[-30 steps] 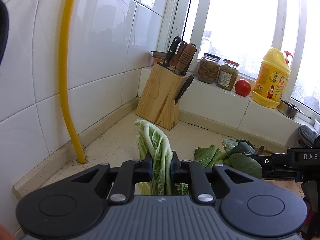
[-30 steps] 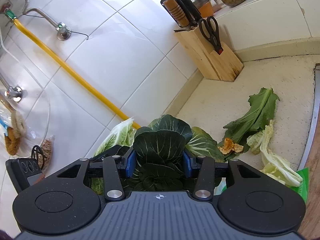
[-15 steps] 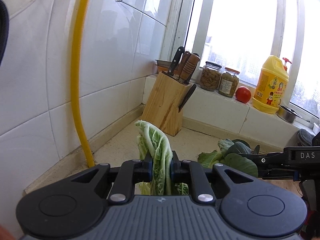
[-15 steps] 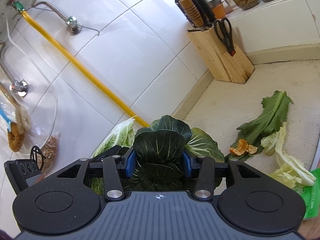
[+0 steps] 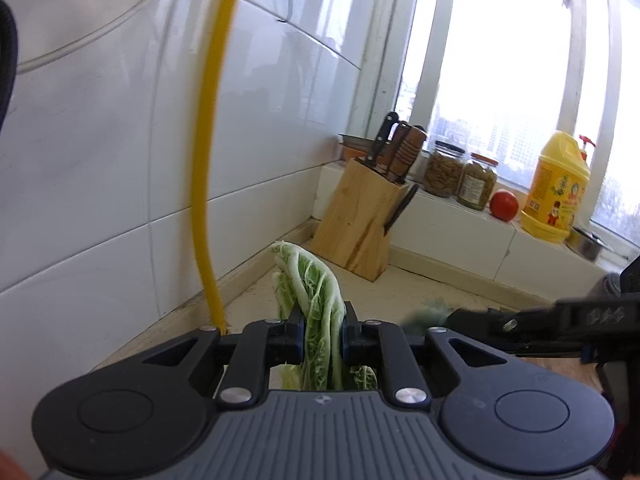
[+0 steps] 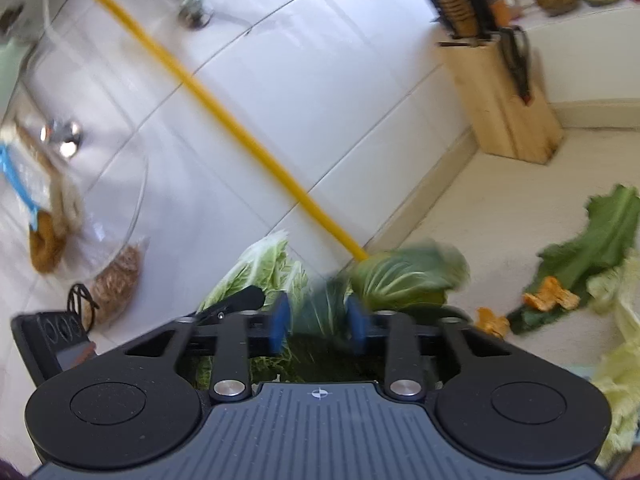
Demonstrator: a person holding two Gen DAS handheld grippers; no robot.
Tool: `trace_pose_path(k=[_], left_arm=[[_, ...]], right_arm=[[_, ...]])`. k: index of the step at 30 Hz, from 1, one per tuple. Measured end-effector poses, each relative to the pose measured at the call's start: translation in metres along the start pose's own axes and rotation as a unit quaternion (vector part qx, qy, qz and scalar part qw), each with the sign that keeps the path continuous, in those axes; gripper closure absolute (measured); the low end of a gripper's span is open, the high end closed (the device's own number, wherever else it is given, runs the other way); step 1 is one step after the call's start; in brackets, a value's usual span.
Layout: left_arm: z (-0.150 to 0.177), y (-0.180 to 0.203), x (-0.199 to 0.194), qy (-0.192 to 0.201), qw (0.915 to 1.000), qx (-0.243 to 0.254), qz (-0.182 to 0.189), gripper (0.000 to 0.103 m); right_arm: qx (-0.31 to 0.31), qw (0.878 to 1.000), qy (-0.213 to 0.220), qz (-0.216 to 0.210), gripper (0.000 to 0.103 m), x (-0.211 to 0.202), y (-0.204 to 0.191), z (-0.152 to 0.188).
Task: Collect trash
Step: 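Lift the napa cabbage leaf with the left gripper while the right gripper lifts the bok choy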
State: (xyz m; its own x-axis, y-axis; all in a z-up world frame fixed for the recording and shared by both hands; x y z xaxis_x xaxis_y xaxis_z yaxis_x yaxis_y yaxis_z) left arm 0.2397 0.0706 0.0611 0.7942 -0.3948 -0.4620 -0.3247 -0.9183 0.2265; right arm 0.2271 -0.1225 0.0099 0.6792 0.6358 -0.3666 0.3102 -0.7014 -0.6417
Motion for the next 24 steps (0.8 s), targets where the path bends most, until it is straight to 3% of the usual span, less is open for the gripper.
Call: trace_pose_path(k=[3, 5, 7, 9, 12, 16, 18, 24], left_arm=[[0.005, -0.002, 0.036, 0.006, 0.9993, -0.024, 0.026, 0.088], [0.021, -0.005, 0.07, -0.007, 0.9984, -0.034, 0.045, 0.088], [0.045, -0.019, 0.088, -0.022, 0.9964, -0.071, 0.04, 0.089], [0.058, -0.035, 0.089, -0.035, 0.9931, -0.105, 0.04, 0.089], [0.048, -0.051, 0.081, -0.035, 0.994, -0.102, 0.016, 0.089], [0.03, -0.054, 0.068, -0.026, 0.9964, -0.081, -0.009, 0.089], [0.028, -0.054, 0.064, -0.027, 0.9964, -0.079, -0.014, 0.089], [0.038, -0.054, 0.063, -0.038, 0.9954, -0.084, -0.026, 0.089]], right_arm=[[-0.068, 0.995, -0.007, 0.073, 0.082, 0.037, 0.012, -0.005], [-0.05, 0.992, -0.027, 0.113, 0.081, 0.054, 0.039, -0.005], [-0.077, 0.99, -0.026, 0.117, 0.072, 0.049, 0.038, 0.009], [-0.08, 0.99, -0.036, 0.111, 0.034, 0.043, 0.034, 0.031], [-0.107, 0.985, -0.067, 0.119, 0.03, 0.051, 0.033, 0.044], [-0.077, 0.989, -0.085, 0.09, 0.017, 0.074, 0.04, 0.037], [-0.081, 0.987, -0.09, 0.102, 0.011, 0.088, 0.042, 0.039], [-0.113, 0.975, -0.145, 0.121, 0.011, 0.129, 0.052, 0.053]])
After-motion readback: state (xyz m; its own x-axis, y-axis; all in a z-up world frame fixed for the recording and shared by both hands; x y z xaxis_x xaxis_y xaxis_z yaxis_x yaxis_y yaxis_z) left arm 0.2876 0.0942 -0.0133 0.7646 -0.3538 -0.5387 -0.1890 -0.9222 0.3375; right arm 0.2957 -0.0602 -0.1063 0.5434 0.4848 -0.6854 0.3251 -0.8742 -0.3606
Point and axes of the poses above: each gripper's, at about its wrist camera, not at the fingertips, and x roughly the way its jaws point, y to its right, z to its underside, the point moved 6 cm from there along x, roughly the way its jaws point, and after that the axes turned 2 degrees about -y, right-handed, at the moved point
